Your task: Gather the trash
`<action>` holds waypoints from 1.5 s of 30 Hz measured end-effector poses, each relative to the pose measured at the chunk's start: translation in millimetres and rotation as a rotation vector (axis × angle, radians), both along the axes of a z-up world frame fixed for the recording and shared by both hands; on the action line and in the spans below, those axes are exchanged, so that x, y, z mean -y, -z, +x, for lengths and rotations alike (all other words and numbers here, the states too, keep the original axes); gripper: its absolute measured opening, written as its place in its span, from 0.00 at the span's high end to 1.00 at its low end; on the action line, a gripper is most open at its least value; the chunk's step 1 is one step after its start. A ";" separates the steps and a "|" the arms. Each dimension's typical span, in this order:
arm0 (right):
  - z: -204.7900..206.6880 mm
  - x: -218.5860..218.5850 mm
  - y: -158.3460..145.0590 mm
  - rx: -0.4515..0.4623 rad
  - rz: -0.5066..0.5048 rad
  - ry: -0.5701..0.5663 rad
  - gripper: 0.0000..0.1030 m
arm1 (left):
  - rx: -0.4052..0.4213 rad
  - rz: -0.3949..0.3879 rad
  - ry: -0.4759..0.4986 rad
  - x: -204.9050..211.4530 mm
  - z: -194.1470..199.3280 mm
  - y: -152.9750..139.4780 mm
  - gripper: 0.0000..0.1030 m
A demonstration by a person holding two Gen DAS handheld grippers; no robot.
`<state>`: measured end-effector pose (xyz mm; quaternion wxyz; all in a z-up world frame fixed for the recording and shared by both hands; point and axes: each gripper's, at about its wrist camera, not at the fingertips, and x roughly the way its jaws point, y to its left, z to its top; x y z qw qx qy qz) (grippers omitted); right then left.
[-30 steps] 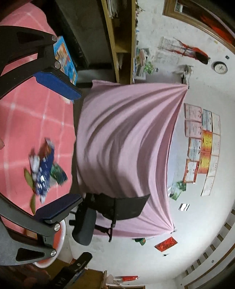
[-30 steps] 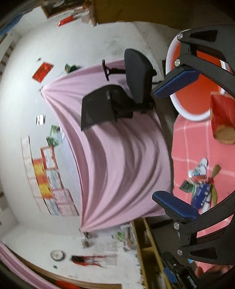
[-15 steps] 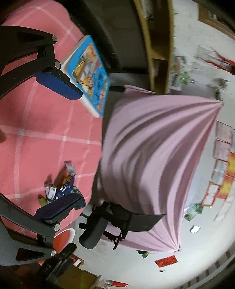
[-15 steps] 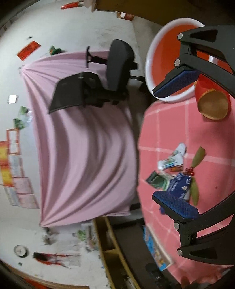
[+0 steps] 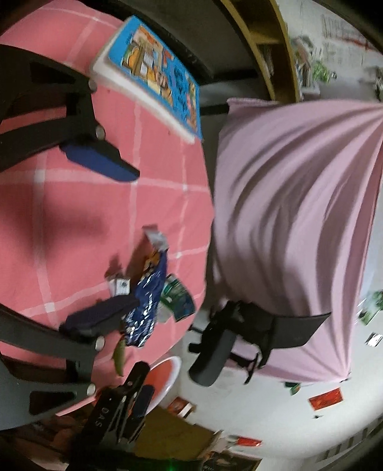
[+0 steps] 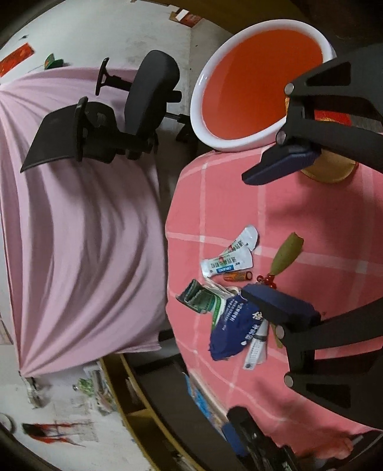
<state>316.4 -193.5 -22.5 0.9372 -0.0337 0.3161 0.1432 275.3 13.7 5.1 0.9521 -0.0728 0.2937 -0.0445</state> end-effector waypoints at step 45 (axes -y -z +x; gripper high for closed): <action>12.2 -31.2 22.8 -0.163 0.003 -0.200 0.94 | -0.109 -0.167 0.102 2.9 9.3 5.1 1.00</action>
